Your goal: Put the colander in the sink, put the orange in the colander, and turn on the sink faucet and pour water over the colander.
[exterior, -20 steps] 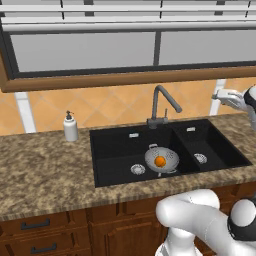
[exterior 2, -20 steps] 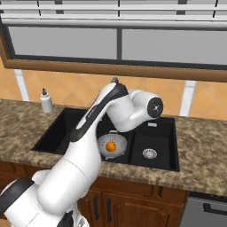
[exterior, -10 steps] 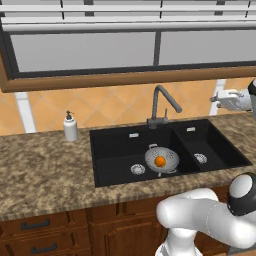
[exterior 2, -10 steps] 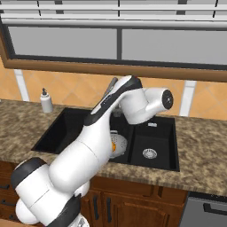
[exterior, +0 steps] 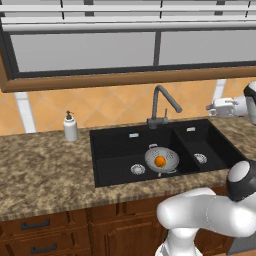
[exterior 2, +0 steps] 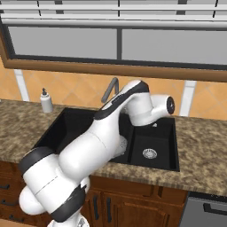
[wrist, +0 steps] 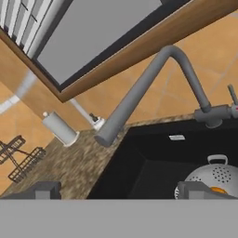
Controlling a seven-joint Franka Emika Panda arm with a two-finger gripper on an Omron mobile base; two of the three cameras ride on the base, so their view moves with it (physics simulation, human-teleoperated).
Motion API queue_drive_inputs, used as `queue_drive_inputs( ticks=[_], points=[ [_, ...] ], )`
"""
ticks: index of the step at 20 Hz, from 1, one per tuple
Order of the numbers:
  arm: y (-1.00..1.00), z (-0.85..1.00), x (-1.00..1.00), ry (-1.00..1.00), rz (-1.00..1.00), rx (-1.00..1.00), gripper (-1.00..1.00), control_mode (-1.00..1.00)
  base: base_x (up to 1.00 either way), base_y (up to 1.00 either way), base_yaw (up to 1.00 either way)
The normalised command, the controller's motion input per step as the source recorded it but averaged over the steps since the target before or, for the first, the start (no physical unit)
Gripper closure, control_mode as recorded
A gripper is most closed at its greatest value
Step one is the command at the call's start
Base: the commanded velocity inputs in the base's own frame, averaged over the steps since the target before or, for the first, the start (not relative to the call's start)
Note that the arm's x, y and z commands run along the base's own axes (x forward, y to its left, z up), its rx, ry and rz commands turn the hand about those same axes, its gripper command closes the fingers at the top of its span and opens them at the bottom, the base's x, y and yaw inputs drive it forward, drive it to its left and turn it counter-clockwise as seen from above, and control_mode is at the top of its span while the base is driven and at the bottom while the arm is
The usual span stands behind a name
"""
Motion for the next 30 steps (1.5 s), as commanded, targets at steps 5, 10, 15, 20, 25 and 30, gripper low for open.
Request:
queue_drive_inputs(
  ticks=[5, 10, 15, 20, 25, 30],
  points=[
    [0.09, -0.35, 0.28, 0.0, 0.01, 0.0, -1.0, -1.0, 0.0, 0.0, 0.0],
    [0.18, -0.25, 0.17, 0.0, 0.03, 0.02, -1.0, -1.0, 0.0, 0.0, 0.0],
    [0.34, -0.2, 0.2, 0.0, 0.05, 0.05, -1.0, -1.0, 0.0, 0.0, 0.0],
    [0.23, -0.2, 0.35, 0.0, 0.05, 0.05, -1.0, -1.0, 0.0, 0.0, 0.0],
    [0.06, -0.22, 0.46, 0.0, 0.03, 0.04, -1.0, -1.0, 0.0, 0.0, 0.0],
    [0.0, -0.17, 0.59, 0.0, 0.0, 0.03, -1.0, -1.0, 0.0, 0.0, 0.0]
  ],
)
